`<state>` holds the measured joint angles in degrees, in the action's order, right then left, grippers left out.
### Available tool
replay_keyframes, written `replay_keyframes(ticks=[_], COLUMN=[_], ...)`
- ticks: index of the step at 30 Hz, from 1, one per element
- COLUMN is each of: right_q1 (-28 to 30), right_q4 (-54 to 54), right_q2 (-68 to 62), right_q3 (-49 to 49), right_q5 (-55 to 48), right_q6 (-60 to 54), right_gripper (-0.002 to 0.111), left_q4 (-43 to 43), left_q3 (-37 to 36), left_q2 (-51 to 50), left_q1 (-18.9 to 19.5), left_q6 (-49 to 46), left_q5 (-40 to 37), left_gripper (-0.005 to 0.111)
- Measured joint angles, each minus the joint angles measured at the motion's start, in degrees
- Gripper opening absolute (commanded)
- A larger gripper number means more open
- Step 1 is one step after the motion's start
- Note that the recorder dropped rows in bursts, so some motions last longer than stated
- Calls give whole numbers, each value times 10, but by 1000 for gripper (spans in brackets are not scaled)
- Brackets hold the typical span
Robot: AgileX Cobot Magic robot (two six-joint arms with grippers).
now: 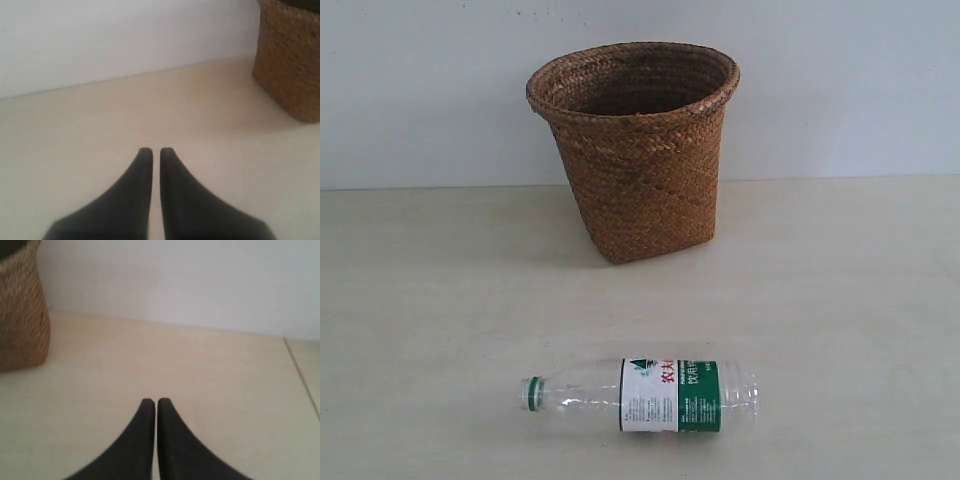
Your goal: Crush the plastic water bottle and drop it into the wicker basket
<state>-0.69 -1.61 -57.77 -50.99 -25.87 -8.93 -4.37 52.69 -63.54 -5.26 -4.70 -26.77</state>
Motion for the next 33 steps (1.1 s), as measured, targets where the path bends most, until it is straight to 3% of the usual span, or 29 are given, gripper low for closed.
replay_keyframes(ticks=[4, 8, 11, 17, 19, 23, 24, 33], right_q1=[0, 0, -15, -110, -134, -175, -183, -218], right_q4=[-136, -230, -288, -296, -295, -291, -290, -289], right_q2=[-98, -148, -180, -239, -263, -309, -317, -374], right_q3=[-89, -124, -140, -163, -168, -177, -177, -179], right_q5=[-178, -265, -291, -299, -300, -299, -297, -285], right_q6=[-174, -292, -339, -355, -355, -354, -354, -350], right_gripper=[0, 0, 0, 0, 0, 0, 0, 0], left_q4=[204, 302, 323, 326, 326, 326, 326, 330], left_q3=[42, 58, 69, 71, 71, 71, 71, 72], left_q2=[-64, -108, -138, -193, -214, -255, -263, -335], left_q1=[-15, -42, -67, -114, -128, -148, -150, -155], left_q6=[-226, -370, -429, -536, -586, -648, -657, -741], left_q5=[-94, -145, -165, -189, -205, -219, -220, -221], left_gripper=[4, 4, 4, 8, 19, 61, 65, 64])
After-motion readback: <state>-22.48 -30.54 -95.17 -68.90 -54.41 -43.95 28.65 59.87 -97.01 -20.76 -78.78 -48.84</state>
